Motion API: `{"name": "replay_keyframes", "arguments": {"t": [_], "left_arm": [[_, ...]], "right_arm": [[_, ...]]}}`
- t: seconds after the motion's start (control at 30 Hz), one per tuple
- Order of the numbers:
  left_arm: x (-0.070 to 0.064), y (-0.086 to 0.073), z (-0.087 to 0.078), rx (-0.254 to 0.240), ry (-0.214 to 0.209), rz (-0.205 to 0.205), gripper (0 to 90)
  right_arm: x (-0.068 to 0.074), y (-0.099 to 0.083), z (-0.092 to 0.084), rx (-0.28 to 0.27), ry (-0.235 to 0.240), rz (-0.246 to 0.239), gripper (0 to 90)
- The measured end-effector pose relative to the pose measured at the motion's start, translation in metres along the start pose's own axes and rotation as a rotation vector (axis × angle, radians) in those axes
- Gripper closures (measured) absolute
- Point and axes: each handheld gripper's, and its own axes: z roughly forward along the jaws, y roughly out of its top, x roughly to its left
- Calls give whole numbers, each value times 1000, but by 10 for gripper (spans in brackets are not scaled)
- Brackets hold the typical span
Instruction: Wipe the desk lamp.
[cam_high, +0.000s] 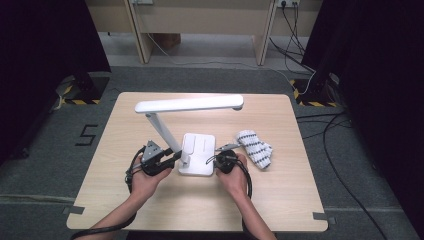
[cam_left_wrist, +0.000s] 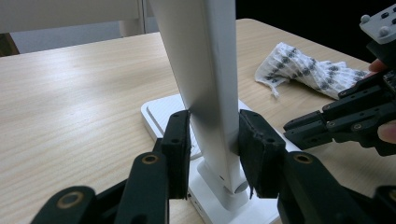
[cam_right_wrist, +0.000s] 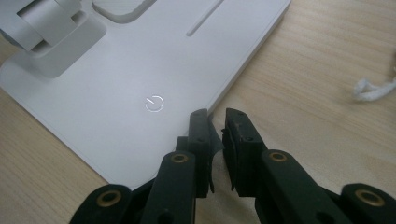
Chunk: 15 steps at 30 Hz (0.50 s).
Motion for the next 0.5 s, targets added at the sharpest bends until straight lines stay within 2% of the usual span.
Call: {"name": "replay_keyframes", "arguments": {"t": [0.17, 0.5], "left_arm": [[0, 0, 0, 1, -3, 11, 634], [2, -4, -4, 33, -6, 54, 451]], "right_arm": [[-1, 0, -2, -17, -10, -12, 790], [-9, -2, -18, -69, -38, -11, 695]]}}
